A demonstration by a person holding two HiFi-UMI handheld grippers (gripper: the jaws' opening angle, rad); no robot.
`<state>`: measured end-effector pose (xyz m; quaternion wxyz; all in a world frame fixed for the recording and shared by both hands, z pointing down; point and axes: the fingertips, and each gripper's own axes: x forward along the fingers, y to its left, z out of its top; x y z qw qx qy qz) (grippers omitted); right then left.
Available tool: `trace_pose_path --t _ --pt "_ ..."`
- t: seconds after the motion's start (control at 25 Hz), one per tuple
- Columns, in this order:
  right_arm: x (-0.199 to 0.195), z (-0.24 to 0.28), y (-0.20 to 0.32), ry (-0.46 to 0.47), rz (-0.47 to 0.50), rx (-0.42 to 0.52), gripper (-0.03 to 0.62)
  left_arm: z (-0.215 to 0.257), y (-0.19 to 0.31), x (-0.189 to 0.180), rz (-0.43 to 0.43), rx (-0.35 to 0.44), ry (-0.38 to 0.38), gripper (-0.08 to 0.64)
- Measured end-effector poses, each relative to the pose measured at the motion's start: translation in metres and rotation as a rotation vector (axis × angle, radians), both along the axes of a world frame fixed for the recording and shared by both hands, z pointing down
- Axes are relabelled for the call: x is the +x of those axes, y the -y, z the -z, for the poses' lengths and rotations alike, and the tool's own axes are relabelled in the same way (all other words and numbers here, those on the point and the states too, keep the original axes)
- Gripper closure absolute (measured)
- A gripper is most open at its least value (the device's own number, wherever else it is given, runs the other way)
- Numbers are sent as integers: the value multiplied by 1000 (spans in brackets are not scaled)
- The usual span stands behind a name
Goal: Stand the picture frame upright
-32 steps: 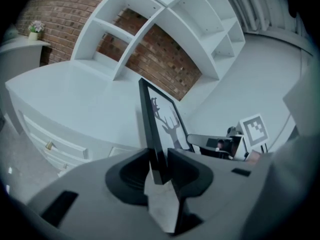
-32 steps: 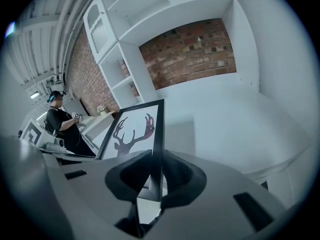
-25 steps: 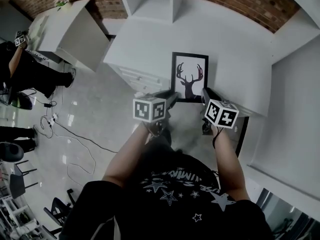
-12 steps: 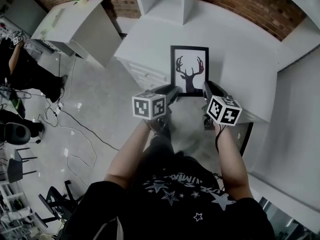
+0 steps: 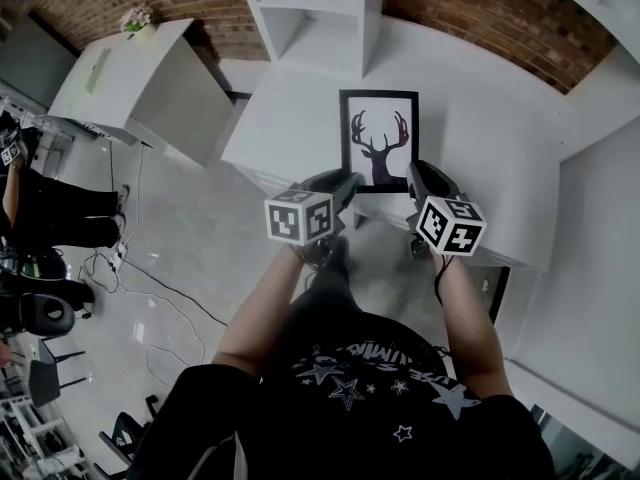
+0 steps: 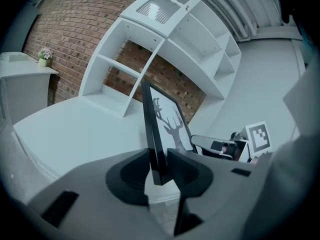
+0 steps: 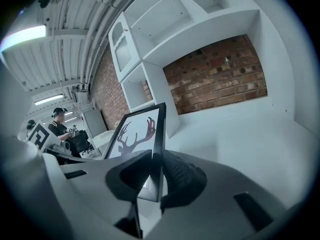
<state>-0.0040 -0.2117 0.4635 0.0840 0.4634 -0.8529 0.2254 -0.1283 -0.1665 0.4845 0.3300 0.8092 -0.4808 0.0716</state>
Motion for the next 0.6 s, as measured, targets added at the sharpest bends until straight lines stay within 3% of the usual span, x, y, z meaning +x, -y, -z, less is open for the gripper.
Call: trace_pose_path --t 0.6 --pt "-55 -9 133 -9 -93 39 518 -9 147 -59 -100 12 87 445"
